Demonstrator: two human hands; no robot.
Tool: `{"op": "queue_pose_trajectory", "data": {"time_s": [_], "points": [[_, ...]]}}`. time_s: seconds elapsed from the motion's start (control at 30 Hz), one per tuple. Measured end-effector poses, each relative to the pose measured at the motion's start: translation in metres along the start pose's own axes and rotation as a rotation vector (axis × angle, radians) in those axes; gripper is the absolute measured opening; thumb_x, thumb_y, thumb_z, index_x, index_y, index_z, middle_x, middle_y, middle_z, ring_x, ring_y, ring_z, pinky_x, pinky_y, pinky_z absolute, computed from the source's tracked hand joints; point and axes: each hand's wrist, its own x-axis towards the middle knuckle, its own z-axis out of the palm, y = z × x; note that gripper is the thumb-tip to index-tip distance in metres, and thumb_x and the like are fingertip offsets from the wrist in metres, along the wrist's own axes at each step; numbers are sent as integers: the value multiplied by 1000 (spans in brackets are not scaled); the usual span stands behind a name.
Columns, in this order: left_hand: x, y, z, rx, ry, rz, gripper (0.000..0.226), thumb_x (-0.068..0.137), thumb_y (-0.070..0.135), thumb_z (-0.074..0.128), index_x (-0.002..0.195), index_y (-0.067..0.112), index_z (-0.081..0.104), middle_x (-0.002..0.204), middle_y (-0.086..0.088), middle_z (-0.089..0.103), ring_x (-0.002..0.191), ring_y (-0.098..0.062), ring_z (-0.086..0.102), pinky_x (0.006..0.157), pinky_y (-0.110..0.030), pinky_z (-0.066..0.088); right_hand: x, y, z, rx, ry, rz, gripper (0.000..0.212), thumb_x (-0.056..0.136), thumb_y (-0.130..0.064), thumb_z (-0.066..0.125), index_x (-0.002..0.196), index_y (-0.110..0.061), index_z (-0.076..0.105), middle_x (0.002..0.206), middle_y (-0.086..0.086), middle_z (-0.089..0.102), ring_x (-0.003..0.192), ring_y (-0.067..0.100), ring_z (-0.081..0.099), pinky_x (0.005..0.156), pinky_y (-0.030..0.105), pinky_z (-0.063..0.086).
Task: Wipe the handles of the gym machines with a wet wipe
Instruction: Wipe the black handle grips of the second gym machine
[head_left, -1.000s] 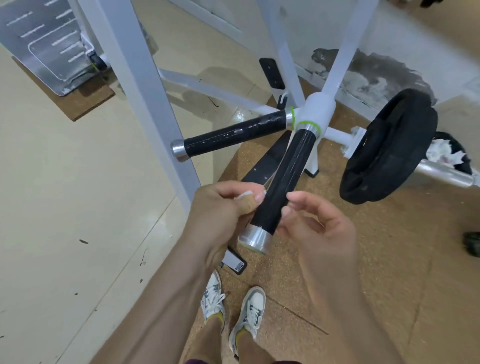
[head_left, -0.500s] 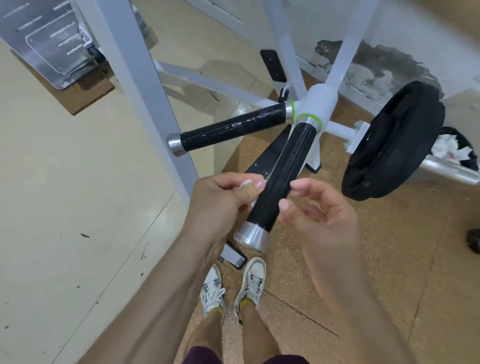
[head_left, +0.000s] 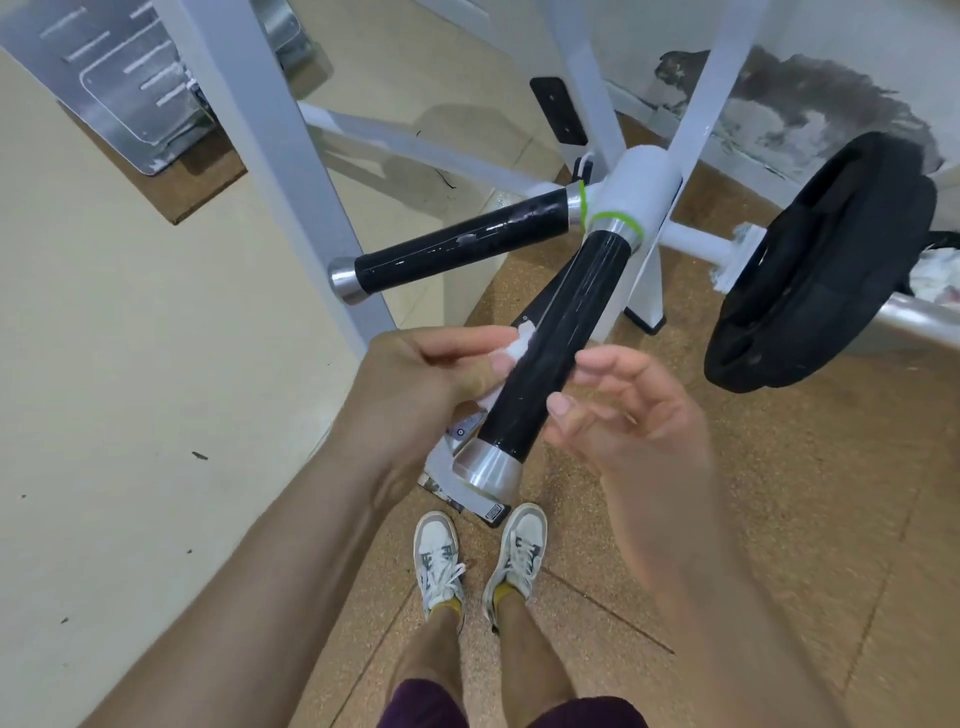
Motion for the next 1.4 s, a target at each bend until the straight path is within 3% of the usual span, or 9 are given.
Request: {"op": "queue_pose_trajectory", "data": {"time_s": [0.23, 0.43, 0.63, 0.73, 0.87, 1.07, 1.2, 1.33, 1.4], "points": [[18, 14, 26, 8, 87, 75, 12, 76, 2, 74, 83, 11, 77, 74, -8, 75, 66, -16, 69, 67, -34, 60, 5, -5, -8, 5, 3, 31, 26, 79, 1, 69, 97, -18, 66, 103, 4, 69, 90, 19, 71, 77, 32, 59], [13, 11, 5, 107, -62, 74, 24, 78, -2, 68, 82, 20, 78, 79, -3, 75, 77, -17, 70, 77, -31, 59, 12, -9, -16, -18, 5, 11, 32, 78, -5, 72, 103, -24, 66, 103, 1, 69, 90, 18, 71, 78, 32, 59], [36, 24, 37, 46, -29, 65, 7, 76, 14, 75, 82, 15, 77, 64, 1, 68, 50, -8, 50, 51, -17, 46, 21, -15, -11, -144, -1, -85, 64, 75, -16, 76, 127, -44, 49, 114, -12, 60, 87, 8, 70, 79, 26, 57], [31, 16, 39, 90, 58, 101, 10, 77, 24, 75, 84, 17, 78, 77, -2, 74, 61, -12, 64, 59, -21, 53, 22, -14, -10, -215, -2, -127, 68, 75, -17, 76, 125, -49, 44, 116, -8, 58, 81, 5, 69, 72, 19, 55], [16, 9, 26, 160, -28, 131, 21, 85, 23, 67, 104, 17, 74, 100, 4, 75, 94, -11, 71, 82, -27, 56, 24, -12, -11, -128, -44, -118, 68, 75, -13, 76, 127, -45, 46, 113, -6, 57, 71, 1, 65, 61, 13, 51], [51, 25, 55, 316, 84, 256, 15, 90, 22, 64, 84, 21, 77, 75, 2, 75, 73, -14, 70, 75, -35, 57, 29, -5, -11, -118, -17, -155, 66, 74, -9, 77, 121, -46, 49, 112, -4, 55, 82, 15, 66, 69, 20, 54], [35, 22, 50, 630, 156, 413, 15, 91, 29, 61, 81, 30, 74, 69, 16, 70, 68, 3, 64, 70, -20, 49, 33, -11, -18, -221, 5, -188, 53, 79, -17, 74, 122, -41, 54, 112, -5, 61, 87, 2, 65, 74, 11, 49], [33, 25, 48, 431, 155, 367, 10, 81, 21, 73, 76, 29, 77, 69, 11, 73, 70, -9, 70, 79, -40, 57, 47, -21, -23, -215, 26, -186, 61, 78, -14, 76, 127, -41, 50, 122, -15, 58, 96, -3, 63, 70, 3, 46], [53, 30, 57, 344, 161, 327, 7, 78, 19, 75, 73, 24, 77, 63, 6, 72, 63, -14, 67, 78, -46, 58, 52, -21, -22, -170, 21, -166, 68, 77, -11, 76, 132, -38, 48, 125, -8, 57, 94, -2, 65, 67, 2, 46]]}}
